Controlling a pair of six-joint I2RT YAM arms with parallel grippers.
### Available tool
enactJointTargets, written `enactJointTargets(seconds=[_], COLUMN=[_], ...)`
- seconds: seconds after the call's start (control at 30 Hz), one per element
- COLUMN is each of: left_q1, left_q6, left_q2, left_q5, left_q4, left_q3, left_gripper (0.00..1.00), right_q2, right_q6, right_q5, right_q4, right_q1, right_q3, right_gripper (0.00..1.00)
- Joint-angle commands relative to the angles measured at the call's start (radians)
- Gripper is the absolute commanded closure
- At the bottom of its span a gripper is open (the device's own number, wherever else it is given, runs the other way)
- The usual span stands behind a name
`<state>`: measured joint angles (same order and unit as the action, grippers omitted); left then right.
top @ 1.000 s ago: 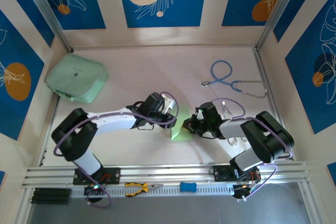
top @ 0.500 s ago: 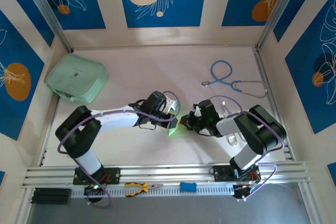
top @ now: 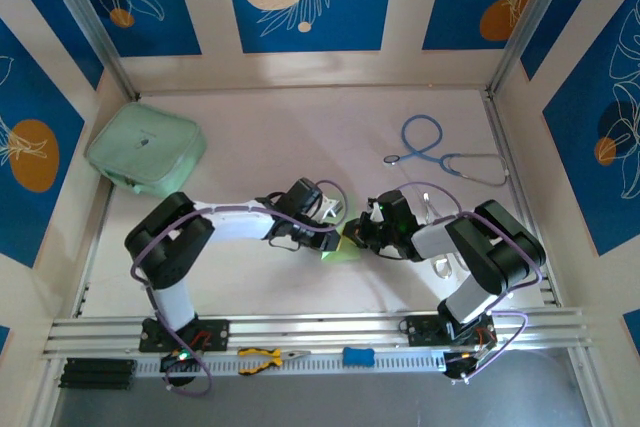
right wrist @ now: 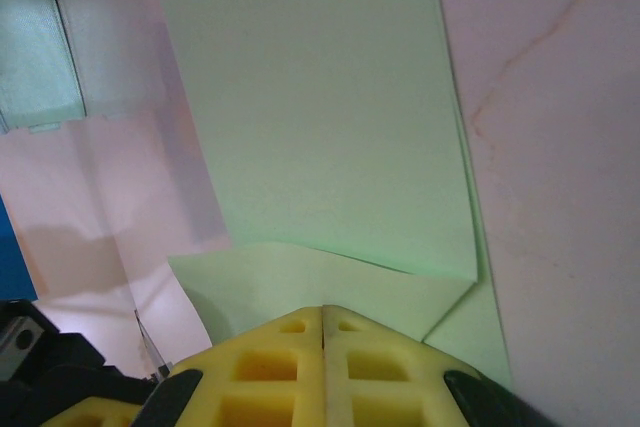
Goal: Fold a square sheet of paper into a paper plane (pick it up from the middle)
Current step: Fold the triangle a second time at the center of the table.
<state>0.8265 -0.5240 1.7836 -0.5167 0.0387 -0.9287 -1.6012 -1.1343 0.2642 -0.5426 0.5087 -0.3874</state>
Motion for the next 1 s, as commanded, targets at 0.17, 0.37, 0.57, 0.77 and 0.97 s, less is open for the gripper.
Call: enactJointTargets(seconds=[0.17, 0.37, 0.57, 0.77, 0.97], left_q1=[-0.008, -0.008, -0.009, -0.009, -0.009], left_q6=[-0.035, -0.044, -0.040, -0.037, -0.033], left_q2=[0.036, 0.039, 0.036, 0.036, 0.036], left_q5=[-0.051, -0.055, -0.054, -0.059, -0.060], left_q4=[-0.019, -0.016, -0.013, -0.010, -0.008], left_q3=[0.003, 0.022, 0.036, 0.047, 0.076], left_gripper=[0.91, 0.90, 0.90, 0.90, 0.90], right_q2=[-0.023, -0.022, -0.027, -0.032, -0.039], right_q6=[0.016, 0.018, 0.022, 0.024, 0.027], right_q5=[-0.035, -0.040, -0.045, -0.049, -0.051], right_q4=[0.090, 0.096, 0.102, 0.107, 0.109], right_q1=[0.007, 0.008, 0.008, 0.005, 0.004], right_q3=[0.008, 0.009, 0.009, 0.012, 0.012], right_gripper=[1.00, 1.00, 1.00, 1.00, 1.00])
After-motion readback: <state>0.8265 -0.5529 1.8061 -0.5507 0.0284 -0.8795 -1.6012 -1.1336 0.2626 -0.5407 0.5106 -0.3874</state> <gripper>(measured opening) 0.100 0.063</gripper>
